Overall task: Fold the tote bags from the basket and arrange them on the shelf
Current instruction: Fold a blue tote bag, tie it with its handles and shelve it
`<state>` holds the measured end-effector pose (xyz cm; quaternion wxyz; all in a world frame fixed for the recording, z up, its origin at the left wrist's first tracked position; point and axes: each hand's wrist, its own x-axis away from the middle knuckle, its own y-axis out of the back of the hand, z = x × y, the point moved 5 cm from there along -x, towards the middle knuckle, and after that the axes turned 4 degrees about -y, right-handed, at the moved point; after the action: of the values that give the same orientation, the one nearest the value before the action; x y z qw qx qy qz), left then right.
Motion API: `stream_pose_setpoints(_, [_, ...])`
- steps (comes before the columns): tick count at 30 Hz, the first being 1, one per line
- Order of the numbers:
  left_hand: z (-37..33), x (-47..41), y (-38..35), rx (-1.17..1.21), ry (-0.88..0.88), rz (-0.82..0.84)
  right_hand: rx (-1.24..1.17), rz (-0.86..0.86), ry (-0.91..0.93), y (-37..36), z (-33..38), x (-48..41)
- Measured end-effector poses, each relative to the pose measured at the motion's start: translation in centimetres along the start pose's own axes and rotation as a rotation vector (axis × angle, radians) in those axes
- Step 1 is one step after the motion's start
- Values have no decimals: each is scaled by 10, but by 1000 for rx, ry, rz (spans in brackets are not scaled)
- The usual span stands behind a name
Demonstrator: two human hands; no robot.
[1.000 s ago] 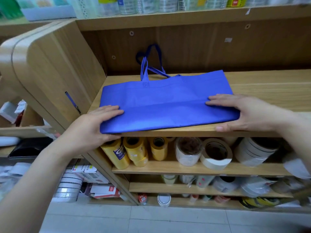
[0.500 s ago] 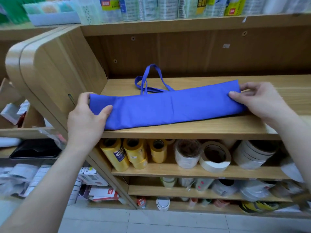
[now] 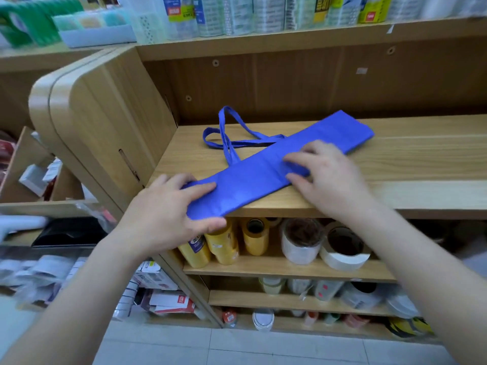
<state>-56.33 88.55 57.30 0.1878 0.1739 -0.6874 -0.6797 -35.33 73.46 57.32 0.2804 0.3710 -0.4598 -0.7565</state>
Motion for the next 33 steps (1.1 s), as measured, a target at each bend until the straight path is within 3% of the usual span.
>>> stream_pose_setpoints(3, [-9,21,-7,-139,-106,58,45,143,69,-14,19,5])
stream_pose_setpoints(5, [-10,37,-4,-123,-212,-114,57,244,65,-9,22,7])
stream_pose_setpoints(8, [-4,54,15,213,-272,-439,121,346,101,-5,31,15])
stream_pose_setpoints(10, [-9,56,34,455,-310,-556,151,287,155,-7,41,18])
stream_pose_setpoints(12, [-18,53,52,693,-363,-645,-10,190,165,-12,44,16])
stream_pose_setpoints(14, [-24,40,56,869,-333,-616,-198,112,122,-13,41,14])
stream_pose_setpoints(16, [-27,18,42,922,-222,-466,-312,91,34,-10,38,13])
stream_pose_setpoints(19, [-34,-10,16,761,-105,-305,-498,132,-68,-11,35,14])
stream_pose_setpoints(23, [-36,-26,5,746,54,-373,-702,34,-219,-14,23,10])
stream_pose_setpoints(28, [-45,-30,9,453,149,-369,-468,-52,-245,-14,24,3])
stream_pose_setpoints(31, [-57,-28,16,163,-136,-543,-196,34,-244,-22,28,-3])
stream_pose_setpoints(33, [-65,-31,7,115,-325,-409,-161,81,-257,-22,27,-4])
